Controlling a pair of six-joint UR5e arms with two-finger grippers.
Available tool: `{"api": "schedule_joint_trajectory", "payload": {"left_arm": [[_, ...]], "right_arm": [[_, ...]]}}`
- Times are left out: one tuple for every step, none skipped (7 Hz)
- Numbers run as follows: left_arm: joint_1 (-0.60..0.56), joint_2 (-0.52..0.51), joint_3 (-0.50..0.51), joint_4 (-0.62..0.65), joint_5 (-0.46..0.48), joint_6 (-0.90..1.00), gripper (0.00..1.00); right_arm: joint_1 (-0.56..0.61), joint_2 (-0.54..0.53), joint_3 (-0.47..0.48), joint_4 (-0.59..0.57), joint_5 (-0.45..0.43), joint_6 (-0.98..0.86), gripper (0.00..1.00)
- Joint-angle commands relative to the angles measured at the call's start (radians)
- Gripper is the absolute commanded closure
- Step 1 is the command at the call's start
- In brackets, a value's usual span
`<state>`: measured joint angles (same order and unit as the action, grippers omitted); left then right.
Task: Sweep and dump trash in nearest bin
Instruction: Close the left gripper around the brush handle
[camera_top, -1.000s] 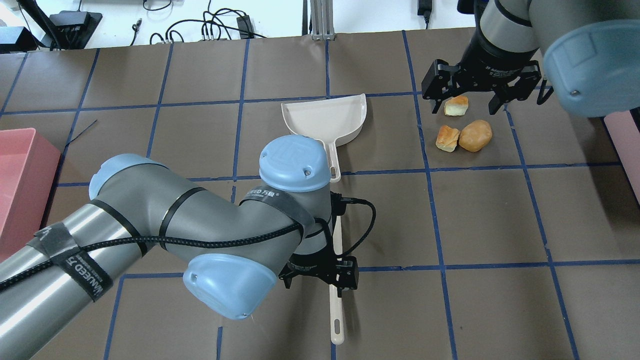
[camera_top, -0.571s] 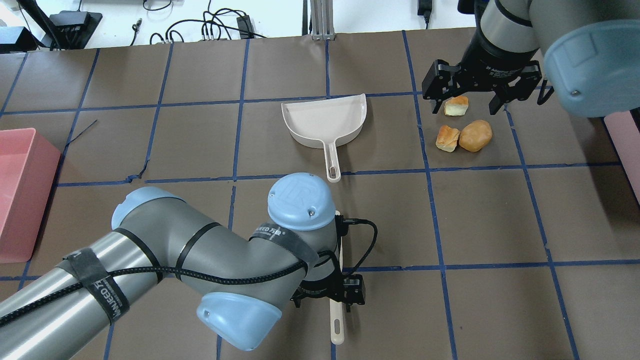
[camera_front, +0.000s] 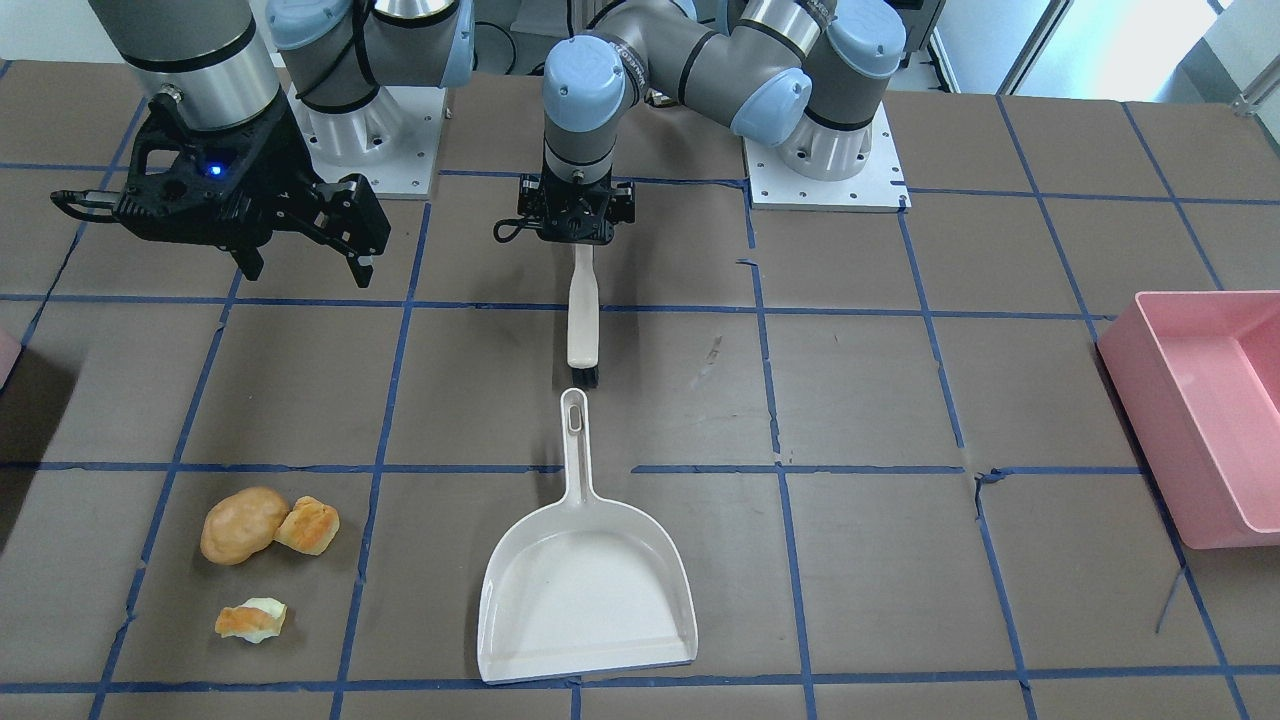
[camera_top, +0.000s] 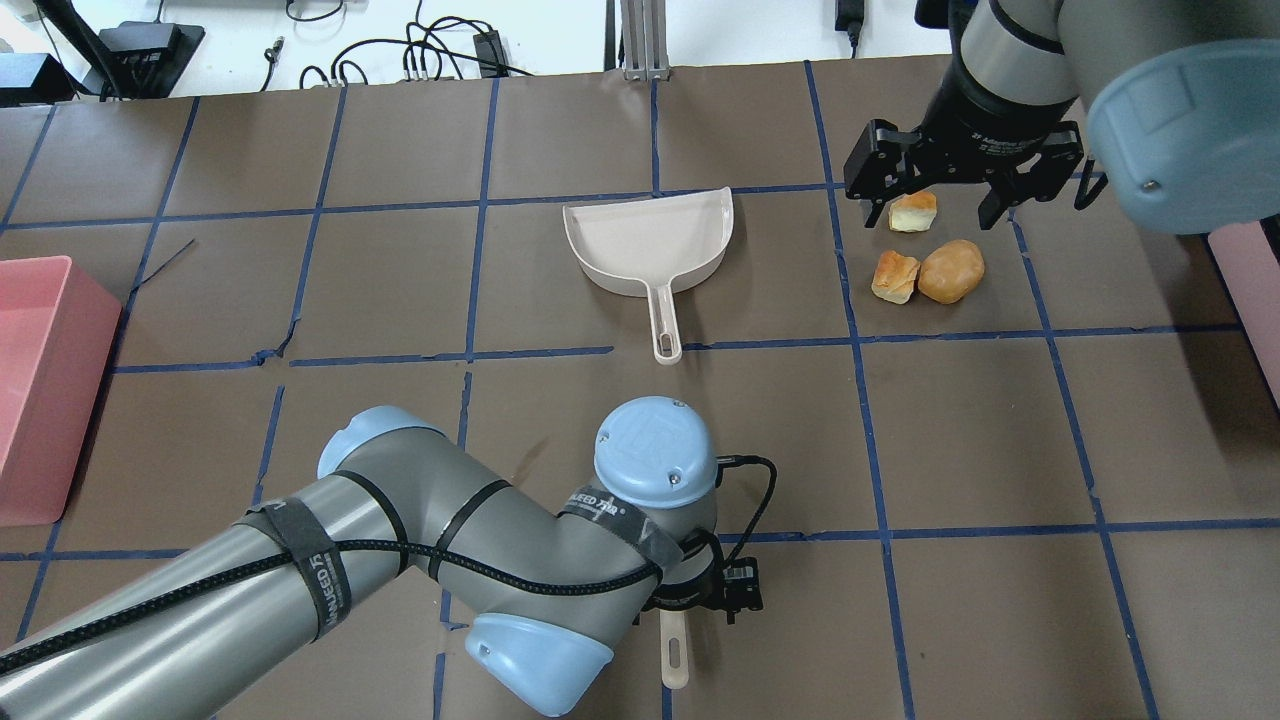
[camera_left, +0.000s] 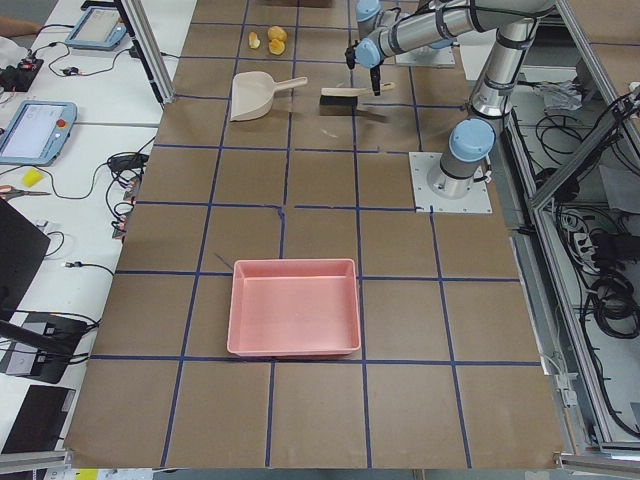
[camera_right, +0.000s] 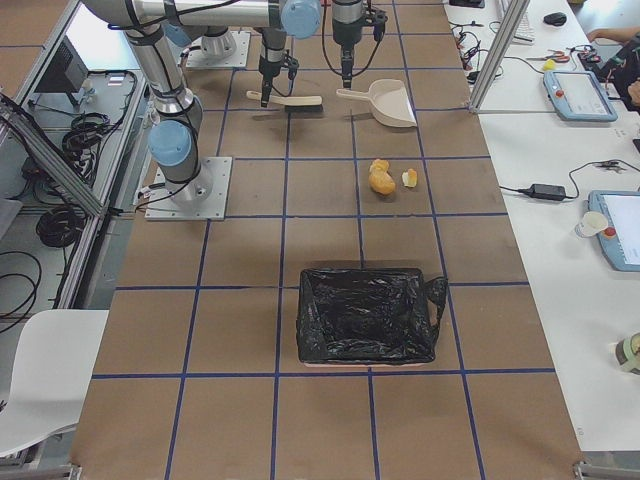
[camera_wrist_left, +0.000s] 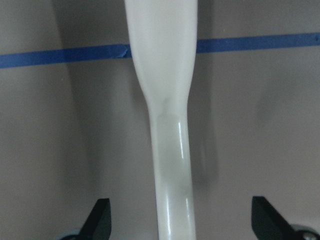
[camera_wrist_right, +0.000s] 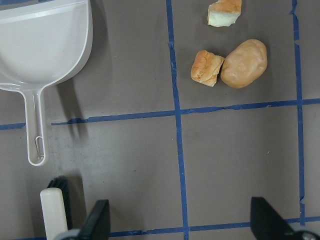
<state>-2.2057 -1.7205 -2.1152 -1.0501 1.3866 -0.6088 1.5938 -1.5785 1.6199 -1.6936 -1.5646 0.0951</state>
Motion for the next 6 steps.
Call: {"api": "schedule_joint_trajectory", "payload": {"left_arm": [[-0.011,0.001,-0.003,0.001,-0.004,-0.082,0.00],[-0.034,0.001,-0.006,-0.007,0.002,-0.089,0.00],[-0.046,0.012,-0.008,-0.011,0.006,-0.091,0.00],[-0.048,0.015,-0.012,-0.022,0.009,-0.092,0.00],[-0.048,0.024,-0.032,-0.025,0.011,-0.080,0.00],[-0.048,0.036,-0.038,-0.027,0.011,-0.068,0.00]], "right_arm": [[0.000,0.000,0.000,0.000,0.000,0.000,0.00],[0.000,0.000,0.000,0.000,0.000,0.000,0.00],[0.000,0.000,0.000,0.000,0.000,0.000,0.00],[0.000,0.000,-0.002,0.000,0.000,0.000,0.00],[0.000,0.000,0.000,0.000,0.000,0.000,0.00],[0.000,0.000,-0.002,0.000,0.000,0.000,0.00]]}}
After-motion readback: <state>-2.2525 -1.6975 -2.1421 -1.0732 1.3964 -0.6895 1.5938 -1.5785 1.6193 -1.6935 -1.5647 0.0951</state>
